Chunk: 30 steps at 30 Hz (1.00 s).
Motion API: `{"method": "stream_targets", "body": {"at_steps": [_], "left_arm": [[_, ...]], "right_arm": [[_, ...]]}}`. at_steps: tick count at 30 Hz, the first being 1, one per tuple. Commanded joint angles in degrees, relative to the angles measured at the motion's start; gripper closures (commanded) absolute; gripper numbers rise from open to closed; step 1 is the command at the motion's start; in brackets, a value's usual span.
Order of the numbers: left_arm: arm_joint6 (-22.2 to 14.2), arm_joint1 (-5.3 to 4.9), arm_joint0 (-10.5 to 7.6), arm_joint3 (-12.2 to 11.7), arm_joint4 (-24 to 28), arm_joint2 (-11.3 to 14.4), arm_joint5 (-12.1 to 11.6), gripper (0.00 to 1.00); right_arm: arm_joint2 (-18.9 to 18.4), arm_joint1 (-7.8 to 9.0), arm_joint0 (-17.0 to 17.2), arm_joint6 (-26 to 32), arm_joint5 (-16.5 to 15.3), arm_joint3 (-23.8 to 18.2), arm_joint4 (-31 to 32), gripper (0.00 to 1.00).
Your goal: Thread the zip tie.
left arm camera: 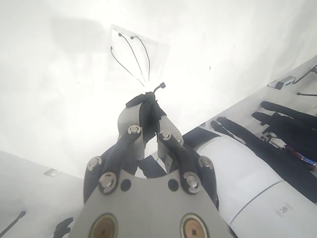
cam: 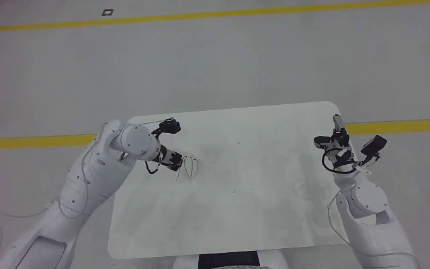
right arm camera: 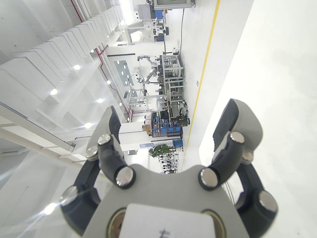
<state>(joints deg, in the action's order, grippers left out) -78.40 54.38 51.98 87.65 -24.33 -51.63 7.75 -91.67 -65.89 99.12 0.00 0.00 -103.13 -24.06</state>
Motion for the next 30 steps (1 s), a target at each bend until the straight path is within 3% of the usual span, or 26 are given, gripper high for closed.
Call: {"method": "stream_targets", "body": {"at_steps": [1,5,9,17,30], "left_arm": [[3.3,-0.34,0.57,0.8,-3.8,0.2,-0.7,1.0],[6.3,-1.24,2.23,3.5,-10.1,-0.5,-1.2,1.0],[8.9,-2.08,4.04,5.5,-13.8,-1.9,-2.2,1.0],[11.1,-3.44,6.64,8.9,-19.6,-4.6,-4.3,1.0],[11.1,-3.44,6.64,8.9,-19.6,-4.6,-4.3,1.0]], "right_arm": [[0.0,0.0,0.0,0.0,0.0,0.0,0.0,0.0],[0.0,0.03,-0.1,0.7,0.2,-0.1,0.6,0.0],[-0.6,0.37,-0.1,6.0,2.5,-2.0,3.4,0.0],[3.3,1.18,-1.2,19.3,12.4,-7.6,12.3,0.0],[3.3,1.18,-1.2,19.3,12.4,-7.6,12.3,0.0]]}}
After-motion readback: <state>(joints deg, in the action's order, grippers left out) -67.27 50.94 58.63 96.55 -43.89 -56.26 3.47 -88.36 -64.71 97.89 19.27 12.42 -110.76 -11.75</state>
